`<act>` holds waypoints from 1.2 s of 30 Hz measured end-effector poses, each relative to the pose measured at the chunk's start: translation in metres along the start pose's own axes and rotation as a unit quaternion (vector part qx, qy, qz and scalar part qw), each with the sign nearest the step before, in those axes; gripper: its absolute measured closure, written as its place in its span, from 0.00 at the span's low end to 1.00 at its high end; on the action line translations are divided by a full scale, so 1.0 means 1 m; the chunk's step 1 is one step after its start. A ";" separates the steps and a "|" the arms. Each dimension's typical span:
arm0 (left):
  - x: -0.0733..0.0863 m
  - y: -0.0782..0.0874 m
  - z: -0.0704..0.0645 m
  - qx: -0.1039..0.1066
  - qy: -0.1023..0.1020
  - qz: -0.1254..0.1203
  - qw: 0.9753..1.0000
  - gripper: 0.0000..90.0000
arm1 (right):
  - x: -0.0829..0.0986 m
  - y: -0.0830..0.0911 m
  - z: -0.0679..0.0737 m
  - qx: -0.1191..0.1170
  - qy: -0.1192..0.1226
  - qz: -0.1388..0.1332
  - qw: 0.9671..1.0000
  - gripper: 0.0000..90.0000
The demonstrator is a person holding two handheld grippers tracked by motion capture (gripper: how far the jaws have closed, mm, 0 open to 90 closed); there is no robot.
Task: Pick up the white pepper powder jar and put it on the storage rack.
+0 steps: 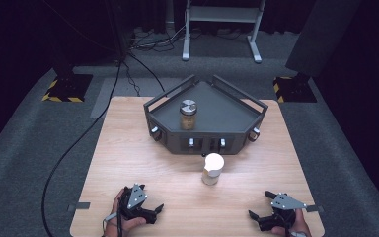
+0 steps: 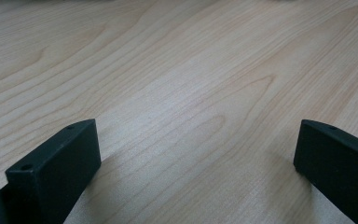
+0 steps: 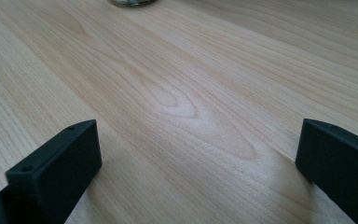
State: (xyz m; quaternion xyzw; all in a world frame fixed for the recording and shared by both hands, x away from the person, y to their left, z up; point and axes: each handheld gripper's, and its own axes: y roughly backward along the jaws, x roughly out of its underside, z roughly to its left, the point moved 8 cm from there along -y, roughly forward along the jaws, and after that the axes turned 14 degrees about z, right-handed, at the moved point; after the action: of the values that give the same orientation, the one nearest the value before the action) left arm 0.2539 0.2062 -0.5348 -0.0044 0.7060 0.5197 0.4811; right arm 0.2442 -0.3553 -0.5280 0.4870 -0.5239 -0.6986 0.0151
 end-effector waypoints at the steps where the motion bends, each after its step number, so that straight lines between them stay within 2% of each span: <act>1: 0.000 0.000 0.000 0.000 0.000 0.000 1.000 0.00 | 0.000 0.000 0.000 0.000 0.000 0.000 1.000 0.00; 31: 0.000 0.000 0.000 -0.001 0.001 0.001 1.000 0.00 | 0.000 0.001 0.000 0.003 -0.006 0.001 1.000 0.00; 36: 0.000 0.000 0.000 -0.001 0.001 0.001 1.000 0.00 | 0.000 0.006 -0.002 -0.003 -0.021 -0.015 1.000 0.01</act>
State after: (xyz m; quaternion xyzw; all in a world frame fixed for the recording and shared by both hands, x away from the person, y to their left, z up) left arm 0.2540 0.2061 -0.5346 -0.0043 0.7060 0.5205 0.4802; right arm 0.2423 -0.3595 -0.5230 0.4804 -0.5143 -0.7104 -0.0047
